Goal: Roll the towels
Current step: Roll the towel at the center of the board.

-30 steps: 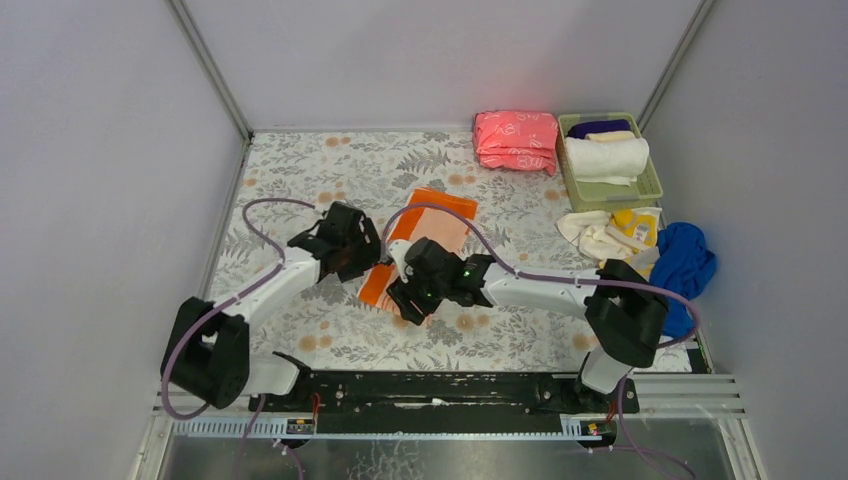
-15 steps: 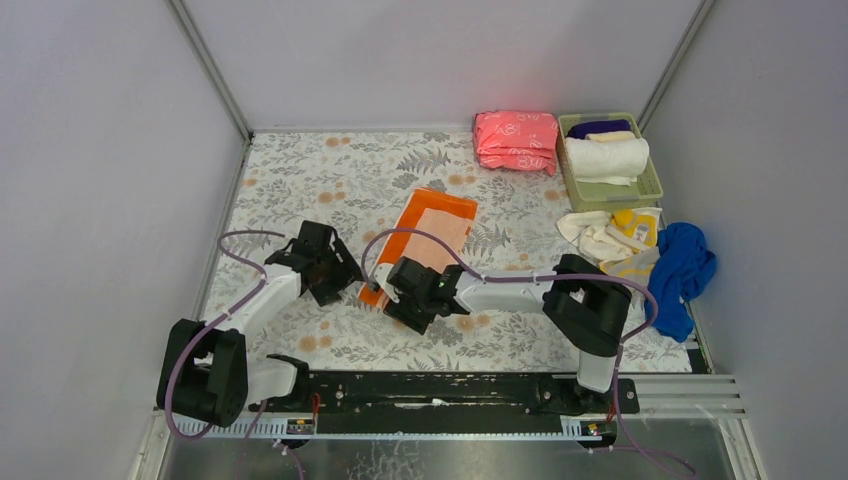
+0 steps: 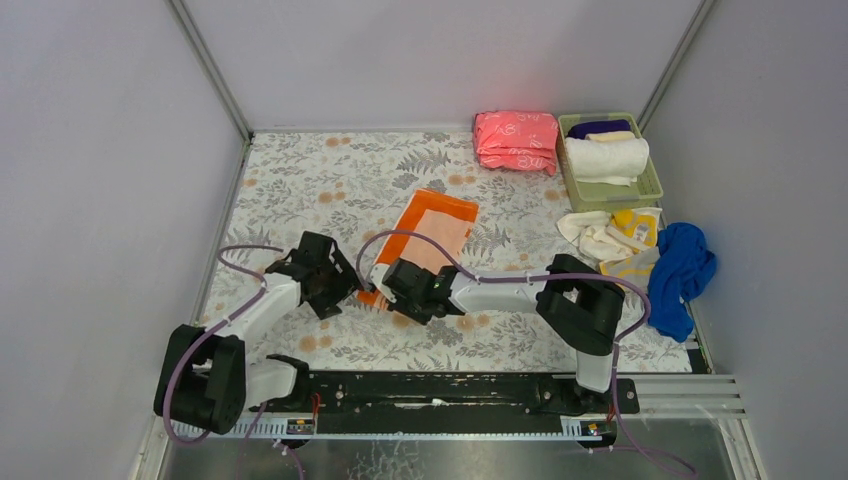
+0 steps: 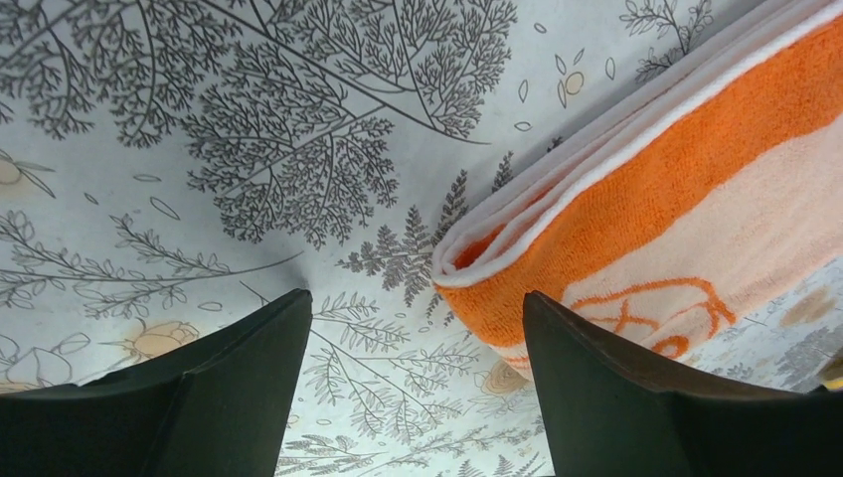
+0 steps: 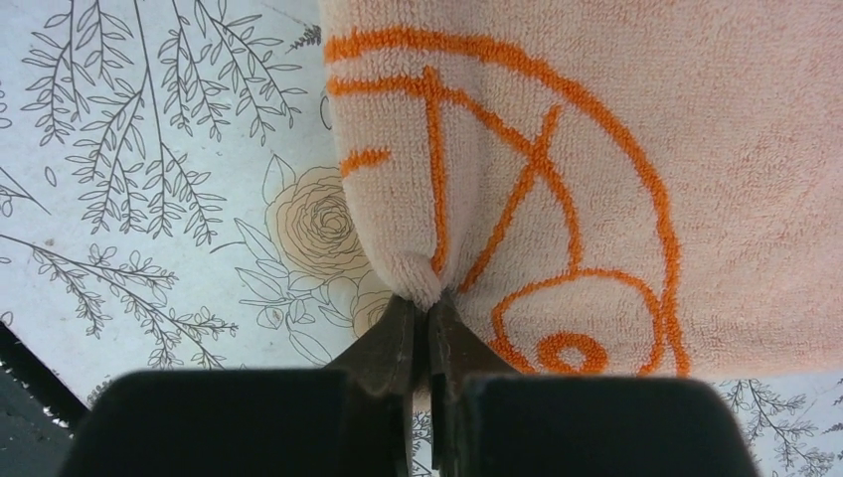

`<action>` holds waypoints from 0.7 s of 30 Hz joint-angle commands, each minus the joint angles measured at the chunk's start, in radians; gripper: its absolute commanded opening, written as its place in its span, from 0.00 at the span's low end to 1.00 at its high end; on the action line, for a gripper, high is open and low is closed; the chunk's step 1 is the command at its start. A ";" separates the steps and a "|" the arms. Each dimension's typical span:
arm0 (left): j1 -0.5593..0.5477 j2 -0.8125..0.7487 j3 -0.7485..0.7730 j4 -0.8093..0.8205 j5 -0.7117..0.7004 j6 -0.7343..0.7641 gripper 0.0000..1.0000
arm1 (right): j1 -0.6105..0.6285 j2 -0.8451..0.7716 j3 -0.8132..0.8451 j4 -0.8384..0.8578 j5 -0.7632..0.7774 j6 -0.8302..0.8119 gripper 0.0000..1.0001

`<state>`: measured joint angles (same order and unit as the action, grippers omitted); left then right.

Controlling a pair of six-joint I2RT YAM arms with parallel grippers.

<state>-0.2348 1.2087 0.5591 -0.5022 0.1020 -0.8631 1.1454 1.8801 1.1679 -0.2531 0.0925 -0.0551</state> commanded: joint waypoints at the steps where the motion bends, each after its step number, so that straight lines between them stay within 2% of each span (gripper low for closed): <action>1: -0.021 -0.050 -0.014 -0.012 0.015 -0.078 0.78 | -0.009 0.000 -0.046 0.017 -0.129 0.051 0.02; 6: -0.059 -0.071 0.002 -0.013 -0.006 -0.146 0.81 | -0.023 -0.010 -0.054 0.074 -0.202 0.099 0.01; 14: -0.144 -0.002 0.011 -0.006 -0.066 -0.232 0.80 | -0.040 -0.020 -0.090 0.155 -0.263 0.188 0.00; 21: -0.148 0.029 0.023 -0.020 -0.153 -0.260 0.73 | -0.068 -0.039 -0.146 0.226 -0.330 0.248 0.00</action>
<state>-0.3801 1.2110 0.5610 -0.5045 0.0292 -1.0847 1.0824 1.8484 1.0641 -0.0280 -0.1493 0.1333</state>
